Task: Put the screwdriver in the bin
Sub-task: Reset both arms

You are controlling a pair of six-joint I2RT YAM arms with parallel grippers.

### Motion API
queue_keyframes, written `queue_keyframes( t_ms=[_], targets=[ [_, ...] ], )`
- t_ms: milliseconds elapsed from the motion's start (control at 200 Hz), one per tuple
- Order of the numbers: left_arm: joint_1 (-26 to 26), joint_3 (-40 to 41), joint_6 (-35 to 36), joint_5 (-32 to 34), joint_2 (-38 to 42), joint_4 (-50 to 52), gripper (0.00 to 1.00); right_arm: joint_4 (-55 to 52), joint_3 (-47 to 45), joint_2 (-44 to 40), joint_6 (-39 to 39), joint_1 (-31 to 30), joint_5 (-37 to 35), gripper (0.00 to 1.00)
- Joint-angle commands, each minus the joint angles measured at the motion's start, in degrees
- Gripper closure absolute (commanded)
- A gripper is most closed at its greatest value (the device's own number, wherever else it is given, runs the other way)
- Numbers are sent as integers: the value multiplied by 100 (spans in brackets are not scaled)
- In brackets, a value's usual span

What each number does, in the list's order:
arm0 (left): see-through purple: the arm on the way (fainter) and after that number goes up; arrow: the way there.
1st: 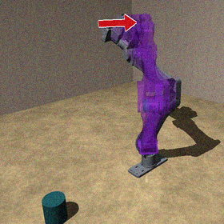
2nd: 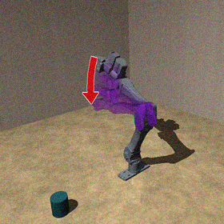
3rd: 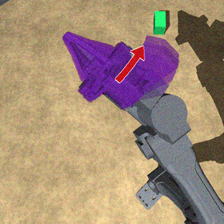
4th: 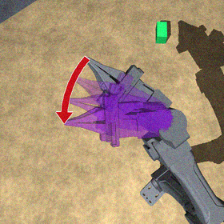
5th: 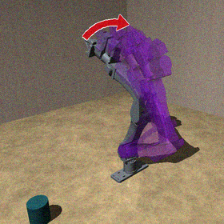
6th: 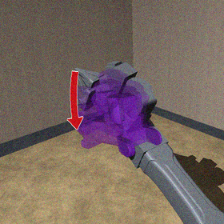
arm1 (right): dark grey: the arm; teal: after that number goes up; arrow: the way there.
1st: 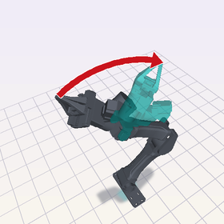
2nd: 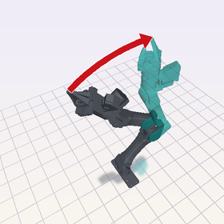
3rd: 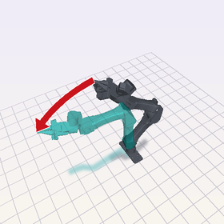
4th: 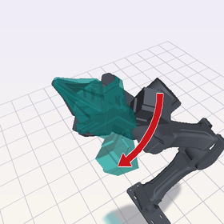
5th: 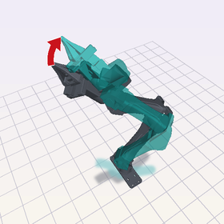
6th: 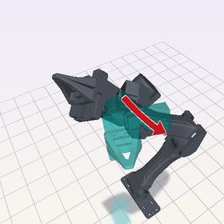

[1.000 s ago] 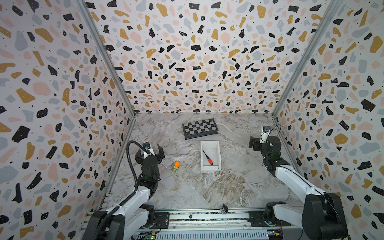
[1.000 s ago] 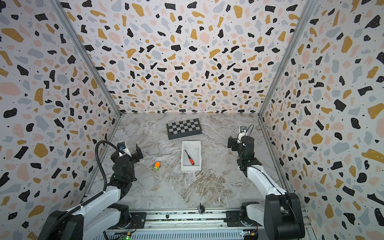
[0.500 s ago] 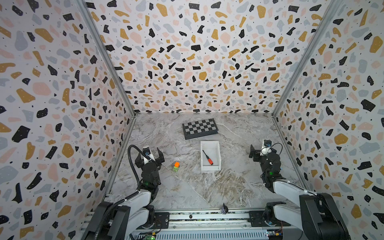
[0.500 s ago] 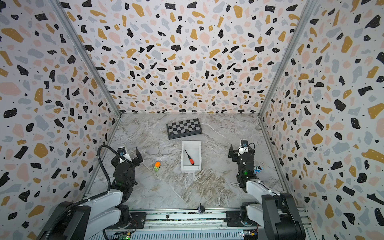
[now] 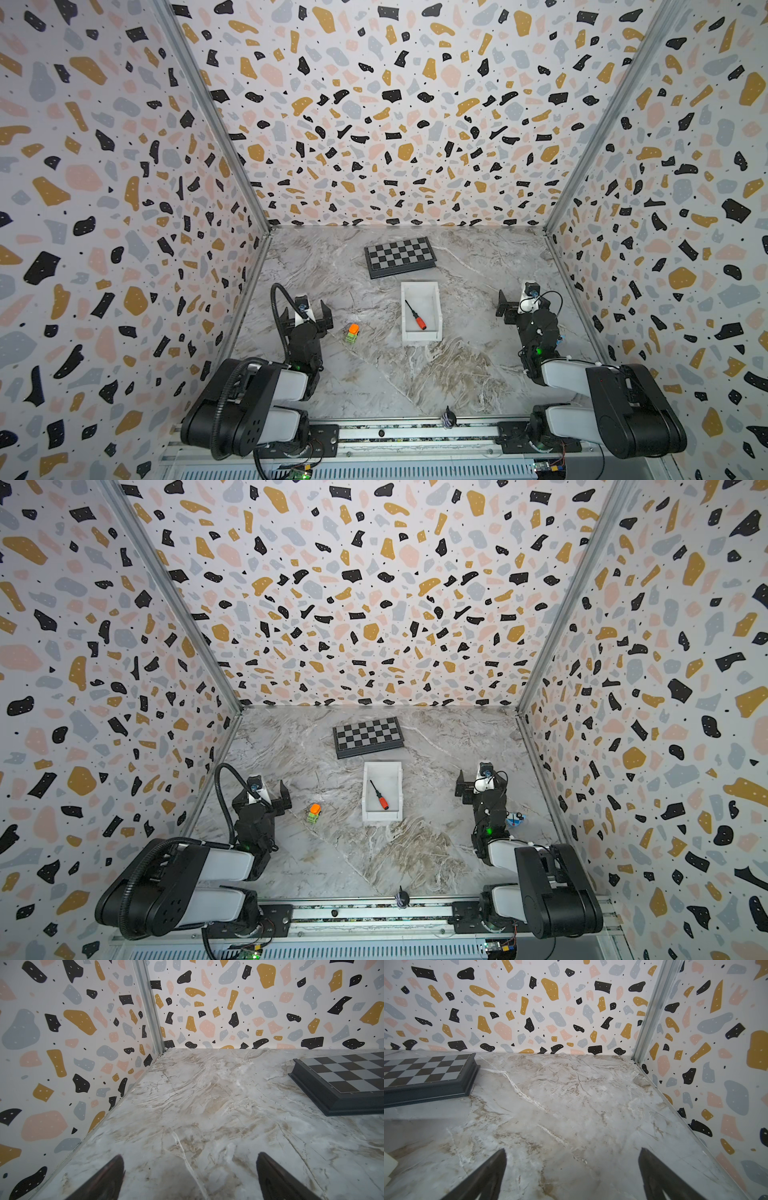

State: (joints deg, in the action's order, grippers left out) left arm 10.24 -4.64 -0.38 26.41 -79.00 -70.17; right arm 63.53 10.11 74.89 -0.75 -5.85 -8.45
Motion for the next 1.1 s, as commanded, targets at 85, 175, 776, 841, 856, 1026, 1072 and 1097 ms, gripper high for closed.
queue_keyframes(
  t_ms=[85,175,776,841,856,1026,1072,1097],
  targets=[
    [-95,-352,75,-206,-101,-108,0,1894,-75,1336,93,10,-70,1],
    [-138,-411,25,-216,-113,6,0,658,187,1034,-66,169,229,1],
    [-224,-458,-118,-140,-97,110,0,802,140,1030,27,26,-34,1],
    [-224,-458,-119,-141,-89,116,0,802,155,1033,29,31,-34,1],
    [-224,-458,-120,-138,-89,116,0,804,149,1036,29,31,-34,1],
    [-224,-458,-114,-141,-92,115,0,802,140,1029,40,27,-34,1],
    [-224,-461,-114,-137,-87,110,0,807,156,1032,39,23,-33,1],
    [-224,-458,-120,-137,-89,112,0,792,150,1036,38,24,-28,1]
  ],
)
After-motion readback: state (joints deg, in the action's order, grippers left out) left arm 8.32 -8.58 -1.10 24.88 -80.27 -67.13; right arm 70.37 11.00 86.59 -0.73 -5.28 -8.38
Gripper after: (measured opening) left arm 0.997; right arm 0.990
